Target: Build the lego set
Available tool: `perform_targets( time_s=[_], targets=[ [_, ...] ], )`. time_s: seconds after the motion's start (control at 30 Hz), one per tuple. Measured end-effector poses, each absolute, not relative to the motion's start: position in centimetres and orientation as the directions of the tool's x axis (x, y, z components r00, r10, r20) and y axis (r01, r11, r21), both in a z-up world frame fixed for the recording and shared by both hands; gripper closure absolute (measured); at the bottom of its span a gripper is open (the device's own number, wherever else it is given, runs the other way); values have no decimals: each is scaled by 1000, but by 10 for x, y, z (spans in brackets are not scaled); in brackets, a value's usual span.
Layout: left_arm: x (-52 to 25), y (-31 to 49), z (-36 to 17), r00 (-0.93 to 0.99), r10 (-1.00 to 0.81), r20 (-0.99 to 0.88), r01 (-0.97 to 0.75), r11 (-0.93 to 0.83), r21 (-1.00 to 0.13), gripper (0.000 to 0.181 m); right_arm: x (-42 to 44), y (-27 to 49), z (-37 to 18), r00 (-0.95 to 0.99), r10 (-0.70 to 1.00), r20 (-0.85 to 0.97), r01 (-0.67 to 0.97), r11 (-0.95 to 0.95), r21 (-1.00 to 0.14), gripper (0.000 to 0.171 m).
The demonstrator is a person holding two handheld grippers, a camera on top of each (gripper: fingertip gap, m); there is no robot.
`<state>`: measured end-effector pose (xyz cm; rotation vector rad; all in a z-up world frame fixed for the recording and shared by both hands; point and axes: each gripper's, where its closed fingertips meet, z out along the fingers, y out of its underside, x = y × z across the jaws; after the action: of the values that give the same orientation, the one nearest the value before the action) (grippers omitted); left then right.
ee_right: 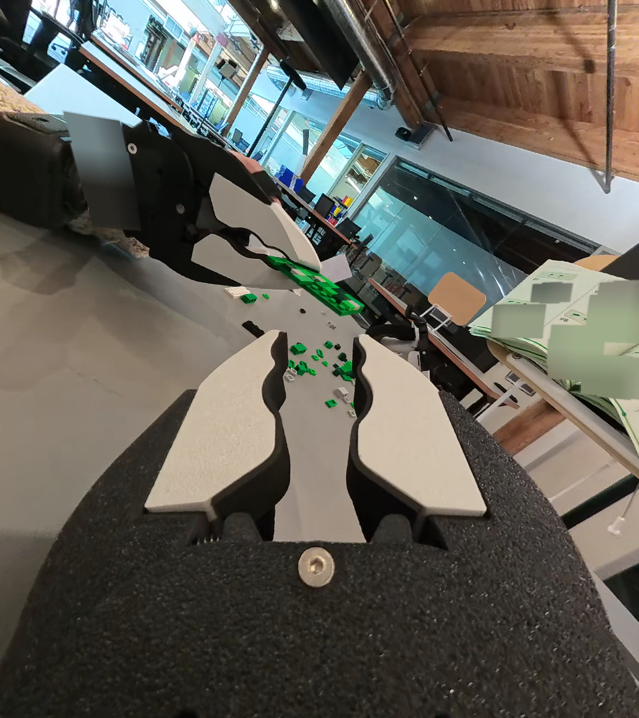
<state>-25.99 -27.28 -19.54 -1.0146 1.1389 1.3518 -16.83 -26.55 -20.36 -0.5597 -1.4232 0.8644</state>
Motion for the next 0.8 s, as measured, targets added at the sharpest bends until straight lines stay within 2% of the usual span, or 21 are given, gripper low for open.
perform_targets(
  time_s=[0.5,0.8],
  targets=[
    [-262,-271,-199,-88,165,-982,-996,-6,88,175,-168,-247,-196,-29,864,503,-178,491,-853,145],
    [-262,-270,-200,-92,160,-983,-996,-6,92,175,-168,-246,-196,-20,862,506,-175,495,-851,144]
  ],
)
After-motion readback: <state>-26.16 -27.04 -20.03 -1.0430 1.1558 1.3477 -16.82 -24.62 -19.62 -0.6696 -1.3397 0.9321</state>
